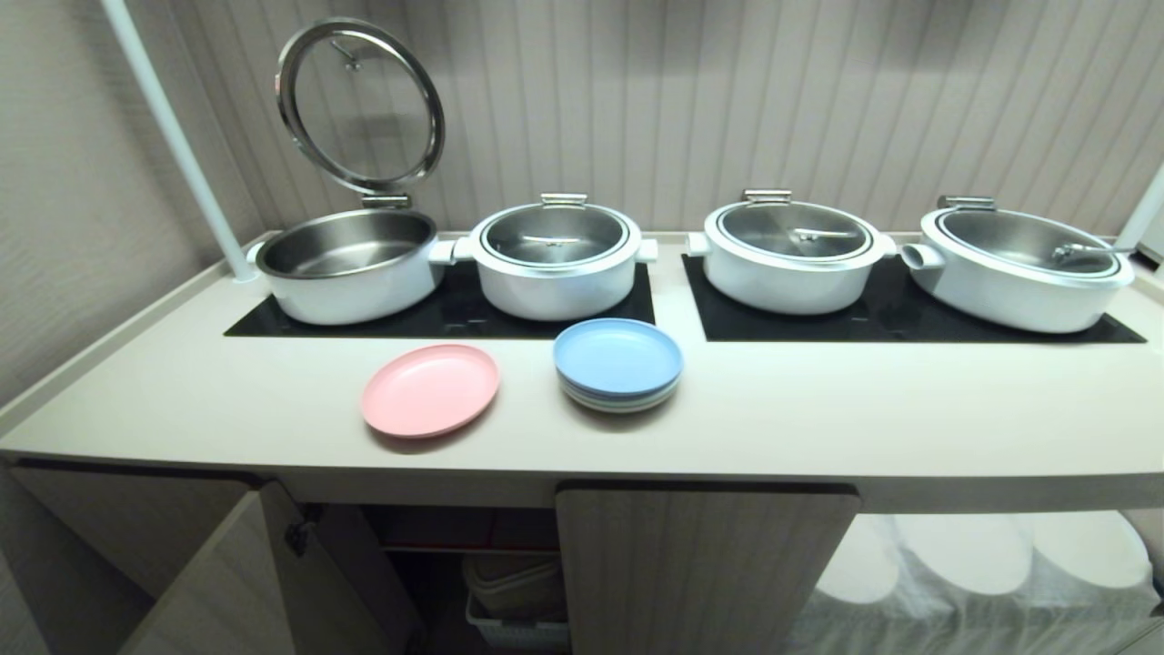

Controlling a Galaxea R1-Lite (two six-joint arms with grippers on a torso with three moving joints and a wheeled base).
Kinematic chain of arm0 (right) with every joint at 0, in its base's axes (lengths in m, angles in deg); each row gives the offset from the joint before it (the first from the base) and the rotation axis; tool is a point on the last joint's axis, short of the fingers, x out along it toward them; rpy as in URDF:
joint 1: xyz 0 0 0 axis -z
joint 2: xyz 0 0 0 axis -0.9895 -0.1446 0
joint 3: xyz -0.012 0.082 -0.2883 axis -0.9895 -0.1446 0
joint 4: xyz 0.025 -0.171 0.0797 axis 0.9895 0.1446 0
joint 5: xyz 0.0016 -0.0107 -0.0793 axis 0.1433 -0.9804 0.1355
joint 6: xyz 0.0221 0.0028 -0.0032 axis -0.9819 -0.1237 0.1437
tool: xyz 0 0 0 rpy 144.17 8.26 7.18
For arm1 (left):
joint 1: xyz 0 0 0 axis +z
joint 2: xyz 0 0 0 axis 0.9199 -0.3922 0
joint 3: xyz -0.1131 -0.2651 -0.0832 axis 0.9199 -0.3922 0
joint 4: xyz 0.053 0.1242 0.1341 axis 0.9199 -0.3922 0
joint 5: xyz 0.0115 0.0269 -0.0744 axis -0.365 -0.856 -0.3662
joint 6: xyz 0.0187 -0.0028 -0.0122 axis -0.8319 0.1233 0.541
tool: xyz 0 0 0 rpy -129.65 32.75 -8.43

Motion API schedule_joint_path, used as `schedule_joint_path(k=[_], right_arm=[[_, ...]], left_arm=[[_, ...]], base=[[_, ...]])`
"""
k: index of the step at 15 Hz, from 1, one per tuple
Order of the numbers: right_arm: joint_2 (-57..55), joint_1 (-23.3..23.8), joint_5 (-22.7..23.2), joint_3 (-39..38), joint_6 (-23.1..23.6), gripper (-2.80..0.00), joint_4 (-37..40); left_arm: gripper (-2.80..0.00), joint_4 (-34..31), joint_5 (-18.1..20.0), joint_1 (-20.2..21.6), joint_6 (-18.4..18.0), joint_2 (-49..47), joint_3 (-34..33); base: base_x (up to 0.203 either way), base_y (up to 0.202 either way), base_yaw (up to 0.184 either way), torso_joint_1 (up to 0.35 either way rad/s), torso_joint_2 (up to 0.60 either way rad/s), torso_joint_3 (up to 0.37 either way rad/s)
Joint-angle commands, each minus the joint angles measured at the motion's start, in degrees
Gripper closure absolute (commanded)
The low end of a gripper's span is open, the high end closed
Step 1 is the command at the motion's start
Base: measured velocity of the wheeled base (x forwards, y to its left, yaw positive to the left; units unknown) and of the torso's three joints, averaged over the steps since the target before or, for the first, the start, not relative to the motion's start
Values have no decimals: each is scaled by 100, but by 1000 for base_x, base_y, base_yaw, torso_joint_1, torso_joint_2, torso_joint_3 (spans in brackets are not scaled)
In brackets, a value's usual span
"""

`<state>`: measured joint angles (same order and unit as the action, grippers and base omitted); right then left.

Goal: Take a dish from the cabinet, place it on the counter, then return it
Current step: Pick up the plate from the table

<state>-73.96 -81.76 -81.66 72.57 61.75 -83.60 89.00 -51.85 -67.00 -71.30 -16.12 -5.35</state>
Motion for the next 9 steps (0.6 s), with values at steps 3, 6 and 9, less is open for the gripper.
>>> schedule_joint_path(k=[3,6,9], right_arm=[[0,-1,0,0,3,0,0],[0,-1,0,0,3,0,0],[0,-1,0,0,-4,0,0]], left_arm=[[0,0,3,1,4,2,0],[0,0,3,1,13,2,0],[0,0,3,1,4,2,0]], base=[[0,0,0,0,0,0],[0,0,0,0,0,0],[0,0,0,0,0,0]])
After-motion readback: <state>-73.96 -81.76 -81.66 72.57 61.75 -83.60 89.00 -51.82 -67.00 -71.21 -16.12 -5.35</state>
